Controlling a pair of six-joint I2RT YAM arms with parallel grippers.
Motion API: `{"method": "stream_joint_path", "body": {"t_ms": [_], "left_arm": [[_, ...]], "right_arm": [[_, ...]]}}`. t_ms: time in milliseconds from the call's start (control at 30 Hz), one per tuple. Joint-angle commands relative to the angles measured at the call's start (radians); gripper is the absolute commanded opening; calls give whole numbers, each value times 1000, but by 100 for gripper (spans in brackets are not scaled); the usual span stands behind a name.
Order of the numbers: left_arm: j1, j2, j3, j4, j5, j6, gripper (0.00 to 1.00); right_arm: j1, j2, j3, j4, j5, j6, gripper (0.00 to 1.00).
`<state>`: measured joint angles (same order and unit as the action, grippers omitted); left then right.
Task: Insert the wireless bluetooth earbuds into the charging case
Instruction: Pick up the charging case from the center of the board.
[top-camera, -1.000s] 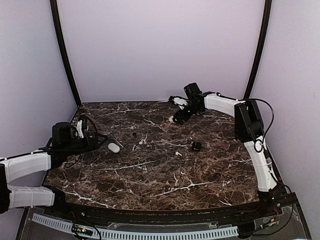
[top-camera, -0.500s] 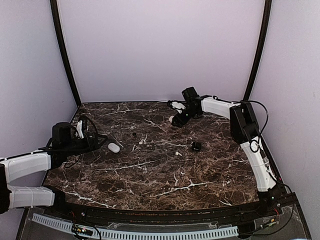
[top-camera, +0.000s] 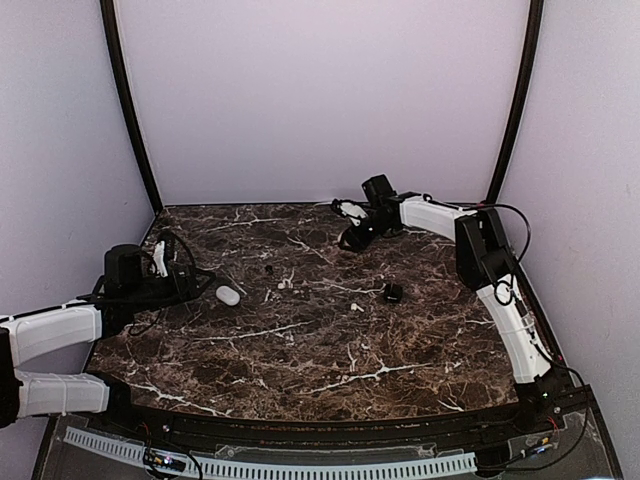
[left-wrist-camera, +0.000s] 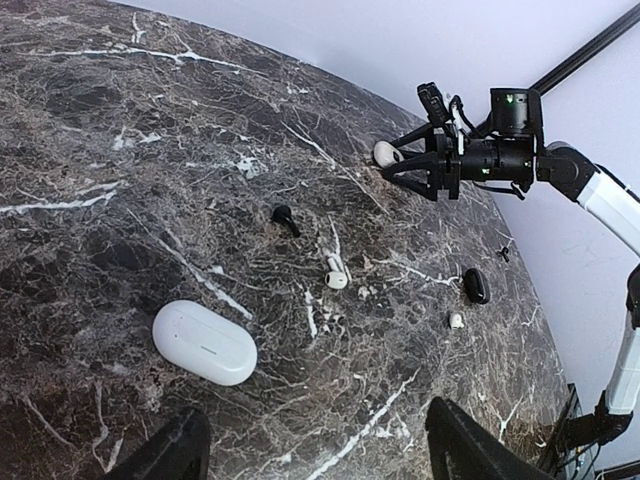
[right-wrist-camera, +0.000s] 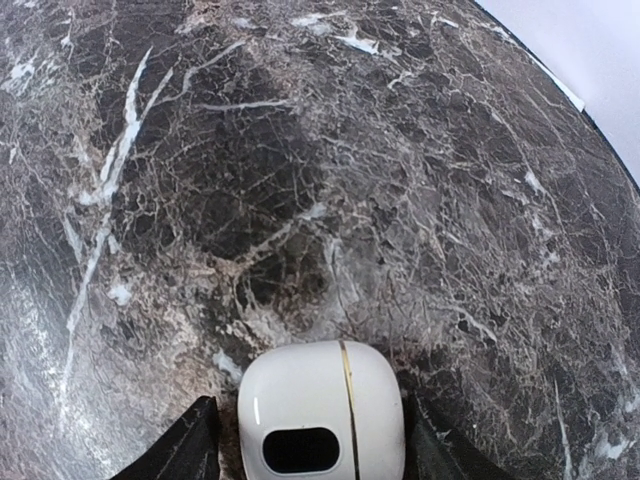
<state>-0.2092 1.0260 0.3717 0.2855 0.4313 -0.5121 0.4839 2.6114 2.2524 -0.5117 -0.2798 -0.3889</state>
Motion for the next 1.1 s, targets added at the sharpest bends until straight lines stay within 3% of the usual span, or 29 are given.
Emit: {"method": "stream_joint_path", "body": {"t_ms": [0, 267, 733, 967, 1067], "left_arm": [[5, -26, 23, -17, 31, -18, 77], [6, -56, 32, -55, 21, -4, 77], [6, -87, 19, -69, 29, -8, 77], [6, -90, -6, -38, 63, -17, 77], [6, -84, -7, -37, 64, -30, 82]], "right_arm": [[1, 49, 29, 27, -7, 14, 58], [1, -9, -30, 55, -18, 32, 40], [3, -266, -279, 144, -8, 61, 31], [25, -438, -501, 228, 8, 98, 30], [44, -524, -592, 256, 28, 110, 29]]}}
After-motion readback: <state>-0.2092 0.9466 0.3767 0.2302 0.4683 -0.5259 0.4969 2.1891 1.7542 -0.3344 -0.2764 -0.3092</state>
